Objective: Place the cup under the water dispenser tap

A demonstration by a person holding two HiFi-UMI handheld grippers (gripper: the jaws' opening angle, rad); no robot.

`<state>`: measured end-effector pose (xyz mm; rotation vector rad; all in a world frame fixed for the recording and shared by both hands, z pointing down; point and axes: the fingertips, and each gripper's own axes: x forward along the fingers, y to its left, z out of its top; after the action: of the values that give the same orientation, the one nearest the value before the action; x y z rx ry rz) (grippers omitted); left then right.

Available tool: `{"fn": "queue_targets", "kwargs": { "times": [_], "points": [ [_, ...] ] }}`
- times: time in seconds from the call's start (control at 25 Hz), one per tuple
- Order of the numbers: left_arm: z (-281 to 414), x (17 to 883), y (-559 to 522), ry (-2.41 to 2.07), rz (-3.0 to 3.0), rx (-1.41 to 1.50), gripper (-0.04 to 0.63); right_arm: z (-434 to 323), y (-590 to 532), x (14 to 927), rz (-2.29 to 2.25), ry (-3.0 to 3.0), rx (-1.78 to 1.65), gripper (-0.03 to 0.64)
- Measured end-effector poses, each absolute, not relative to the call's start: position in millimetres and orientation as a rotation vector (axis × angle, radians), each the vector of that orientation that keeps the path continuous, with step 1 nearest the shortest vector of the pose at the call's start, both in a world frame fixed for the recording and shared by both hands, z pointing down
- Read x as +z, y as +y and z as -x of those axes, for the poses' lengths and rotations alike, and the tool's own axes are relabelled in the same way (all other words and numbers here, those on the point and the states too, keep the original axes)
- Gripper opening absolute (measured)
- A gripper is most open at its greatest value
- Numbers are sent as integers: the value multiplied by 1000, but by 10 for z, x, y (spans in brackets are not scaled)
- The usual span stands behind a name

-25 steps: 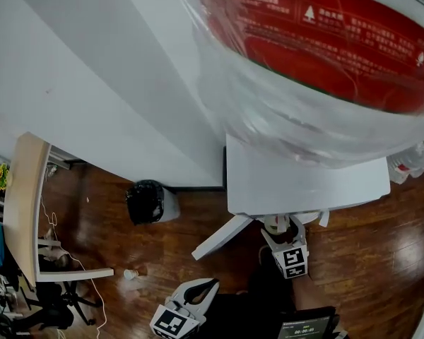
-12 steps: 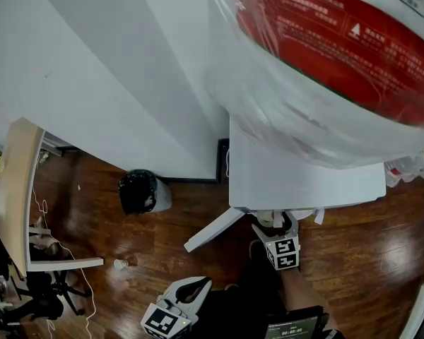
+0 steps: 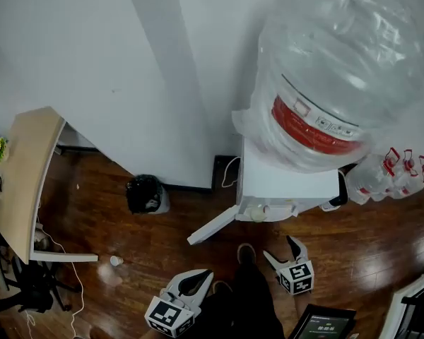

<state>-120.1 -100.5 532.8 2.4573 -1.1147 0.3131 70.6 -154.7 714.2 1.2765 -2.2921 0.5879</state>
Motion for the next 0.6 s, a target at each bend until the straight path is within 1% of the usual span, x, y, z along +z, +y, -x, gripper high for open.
{"fn": "queue_targets", "kwargs": {
  "times": [0.2,0.36,0.6],
  "points": [
    [1322,4594,-716,-1145,-2536,167,58,-509,-1030,5923,-1189,-2376,496,379],
    [1368,4323,-537,-1164,-2539,135,58,-379,-710,5343,-1146,-2418,492,376],
    [1383,3925,-252,-1202,-2585,79,58,-215,-297,4663,-1101,-2520,500,343]
  ]
}}
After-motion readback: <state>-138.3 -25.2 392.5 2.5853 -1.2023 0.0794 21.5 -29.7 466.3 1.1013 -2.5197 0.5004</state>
